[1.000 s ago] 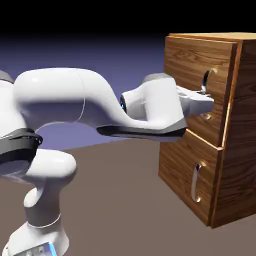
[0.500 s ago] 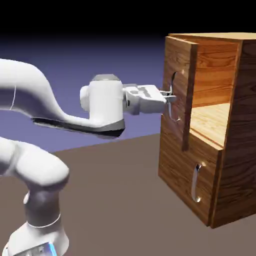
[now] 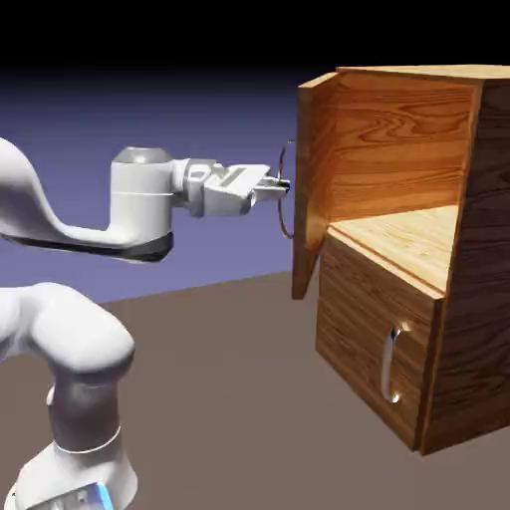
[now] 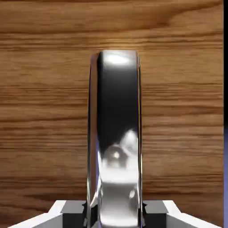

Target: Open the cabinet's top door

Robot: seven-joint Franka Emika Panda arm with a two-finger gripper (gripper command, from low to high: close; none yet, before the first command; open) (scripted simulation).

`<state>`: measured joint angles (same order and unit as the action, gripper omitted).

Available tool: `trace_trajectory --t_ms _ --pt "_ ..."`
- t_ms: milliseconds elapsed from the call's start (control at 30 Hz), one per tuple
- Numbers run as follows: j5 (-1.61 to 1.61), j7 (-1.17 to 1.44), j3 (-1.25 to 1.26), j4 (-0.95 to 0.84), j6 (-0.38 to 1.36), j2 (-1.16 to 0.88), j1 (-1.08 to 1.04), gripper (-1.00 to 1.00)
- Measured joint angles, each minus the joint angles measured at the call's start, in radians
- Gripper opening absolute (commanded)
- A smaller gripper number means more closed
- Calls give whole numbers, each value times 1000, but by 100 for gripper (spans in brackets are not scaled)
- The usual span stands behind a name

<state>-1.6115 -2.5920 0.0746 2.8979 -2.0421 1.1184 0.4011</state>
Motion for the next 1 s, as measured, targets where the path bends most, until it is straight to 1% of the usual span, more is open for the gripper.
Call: trace_trajectory --t_ms 233,467,733,1000 --pt "274 -11 254 -66 250 -83 19 -100" --pt "505 -60 507 -233 523 -261 -42 -100" --pt "669 -149 796 -514 849 -517 -231 -100" --pt "719 -258 1085 -766 1127 -753 -469 -100"
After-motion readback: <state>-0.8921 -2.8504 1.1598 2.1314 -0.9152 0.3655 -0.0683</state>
